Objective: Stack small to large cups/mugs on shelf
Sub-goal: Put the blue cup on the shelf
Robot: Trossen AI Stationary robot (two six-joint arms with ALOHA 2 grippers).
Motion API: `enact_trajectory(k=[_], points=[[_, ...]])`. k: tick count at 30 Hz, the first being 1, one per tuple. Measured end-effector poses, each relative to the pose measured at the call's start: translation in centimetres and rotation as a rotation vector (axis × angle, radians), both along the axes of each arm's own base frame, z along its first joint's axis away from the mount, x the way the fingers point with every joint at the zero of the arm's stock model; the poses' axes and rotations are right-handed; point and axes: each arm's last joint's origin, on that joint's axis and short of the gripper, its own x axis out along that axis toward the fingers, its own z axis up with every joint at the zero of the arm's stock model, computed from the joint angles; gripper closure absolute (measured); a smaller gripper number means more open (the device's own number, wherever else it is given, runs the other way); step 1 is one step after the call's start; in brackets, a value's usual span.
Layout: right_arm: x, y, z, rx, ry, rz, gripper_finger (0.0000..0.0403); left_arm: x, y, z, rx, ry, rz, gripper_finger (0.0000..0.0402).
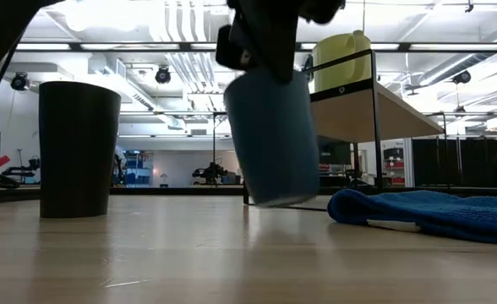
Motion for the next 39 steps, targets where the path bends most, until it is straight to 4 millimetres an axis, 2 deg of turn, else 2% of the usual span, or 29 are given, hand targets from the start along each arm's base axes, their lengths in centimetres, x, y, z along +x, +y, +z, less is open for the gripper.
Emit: enact_trajectory(k=[6, 16, 27, 33, 39], points=[[-0.4, -0.1, -0.3, 0.008, 0.015, -0.025, 0.0355, 0.4, 0.0, -1.2, 0.006, 0.026, 0.002, 0.0401], [-1.8, -0.7, 0.1, 0.014, -0.003, -0.026, 0.0355, 1.0, -0.2, -1.2, -0.007, -0.026, 0.002, 0.0398], [-2.9, -1.0, 0.7, 0.023, -0.029, -0.026, 0.0355, 1.6, -0.3, -2.6, -0.017, -0.048, 0.003, 0.0307], [-3.2, -1.0, 0.9, 0.027, -0.037, -0.017, 0.0355, 1.7, -0.4, -1.7, -0.064, -0.063, 0.024, 0.029], [-3.2, -0.2, 0.2, 0.051, 0.001, -0.004, 0.0355, 1.9, -0.1, 0.3, -0.11, -0.109, 0.065, 0.029]])
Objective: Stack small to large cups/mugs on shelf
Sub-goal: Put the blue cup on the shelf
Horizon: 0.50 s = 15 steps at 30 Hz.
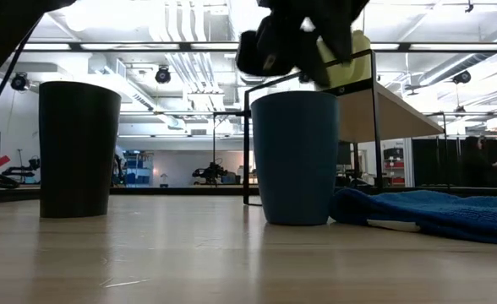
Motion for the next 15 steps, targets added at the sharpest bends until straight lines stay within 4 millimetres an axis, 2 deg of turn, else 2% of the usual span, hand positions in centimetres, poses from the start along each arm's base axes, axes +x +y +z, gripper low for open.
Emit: enact_trajectory(k=[7, 11, 15], points=[[0.9, 0.6, -3.3, 0.031, 0.095, 0.045, 0.0354, -1.3, 0.9, 4.0, -0.079, -0.056, 0.059, 0.029], [2.4, 0.9, -5.5, -0.016, 0.068, 0.095, 0.0343, -3.1, 1.5, 6.8, -0.085, -0.087, 0.076, 0.029], [3.7, 1.2, -7.3, -0.043, 0.146, 0.09, 0.0325, -5.1, 2.2, 9.1, -0.055, -0.088, 0.143, 0.029]])
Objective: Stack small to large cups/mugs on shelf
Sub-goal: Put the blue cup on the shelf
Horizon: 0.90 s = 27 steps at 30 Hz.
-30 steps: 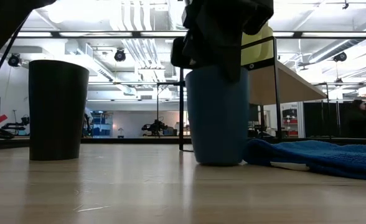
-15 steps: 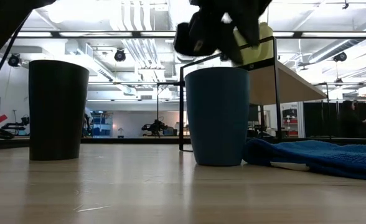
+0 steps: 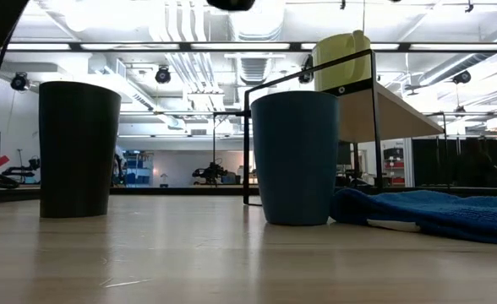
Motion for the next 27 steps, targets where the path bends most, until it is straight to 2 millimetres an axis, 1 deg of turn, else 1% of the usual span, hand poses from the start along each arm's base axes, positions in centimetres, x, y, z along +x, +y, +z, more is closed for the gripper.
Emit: enact_trajectory(k=[2, 5, 10, 14, 16, 23, 27], points=[[0.7, 0.2, -0.8, -0.015, 0.024, 0.015, 0.0314, -0.9, 0.3, 0.9, 0.013, 0.0, 0.012, 0.029], [2.1, 0.8, -1.5, -0.018, 0.009, 0.045, 0.03, -2.3, 0.7, 2.5, 0.025, -0.019, 0.024, 0.029], [4.6, 2.0, -2.5, -0.002, -0.108, 0.116, 0.0285, -4.4, 1.4, 4.3, 0.066, -0.027, 0.051, 0.029], [6.1, 2.8, -3.0, -0.007, -0.215, 0.211, 0.0286, -6.8, 2.3, 5.8, 0.127, -0.007, 0.09, 0.029], [6.9, 3.2, -3.5, -0.011, -0.238, 0.237, 0.0288, -7.8, 2.6, 6.4, 0.159, 0.002, 0.126, 0.029], [9.2, 4.0, -6.9, -0.032, -0.185, 0.247, 0.0291, -10.8, 3.7, 9.0, 0.255, -0.083, 0.244, 0.029], [10.1, 4.4, -8.8, -0.042, -0.145, 0.246, 0.0291, -11.7, 4.1, 9.7, 0.286, -0.115, 0.309, 0.029]])
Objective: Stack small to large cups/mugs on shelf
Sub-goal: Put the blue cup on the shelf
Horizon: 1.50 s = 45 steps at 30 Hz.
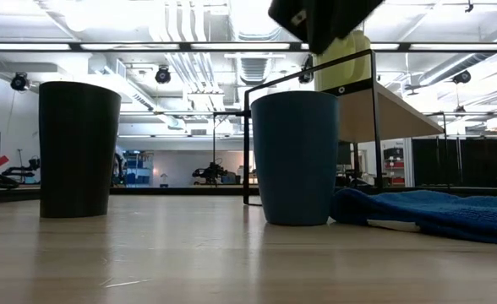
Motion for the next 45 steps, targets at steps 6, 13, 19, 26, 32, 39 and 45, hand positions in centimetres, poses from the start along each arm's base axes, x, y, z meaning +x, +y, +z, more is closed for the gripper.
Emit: enact_trajectory(k=[6, 13, 19, 26, 32, 39, 45], points=[[0.9, 0.2, -2.1, -0.026, 0.045, -0.013, 0.0291, -0.2, 0.1, 0.1, 0.001, -0.003, 0.001, 0.029], [1.4, 0.3, -3.6, -0.083, 0.064, -0.031, 0.0292, -0.2, 0.0, 0.1, 0.007, 0.001, -0.008, 0.029], [1.6, 0.0, -3.7, -0.138, 0.044, -0.057, 0.0299, -0.2, 0.0, 0.0, 0.01, 0.002, -0.012, 0.029], [1.2, -0.3, -3.9, -0.073, 0.123, -0.05, 0.0379, -0.1, 0.0, -0.2, 0.022, 0.014, -0.03, 0.029], [-0.2, -0.4, -2.6, -0.044, 0.192, -0.098, 0.0393, -0.1, 0.0, -0.4, 0.041, 0.035, -0.053, 0.029], [-2.7, -0.3, 1.0, 0.049, 0.209, -0.21, 0.0393, -0.3, 0.1, -0.6, 0.046, 0.071, -0.051, 0.029], [-5.3, -0.6, 4.1, 0.102, 0.22, -0.285, 0.0394, -0.2, 0.1, -0.9, 0.047, 0.081, -0.049, 0.029]])
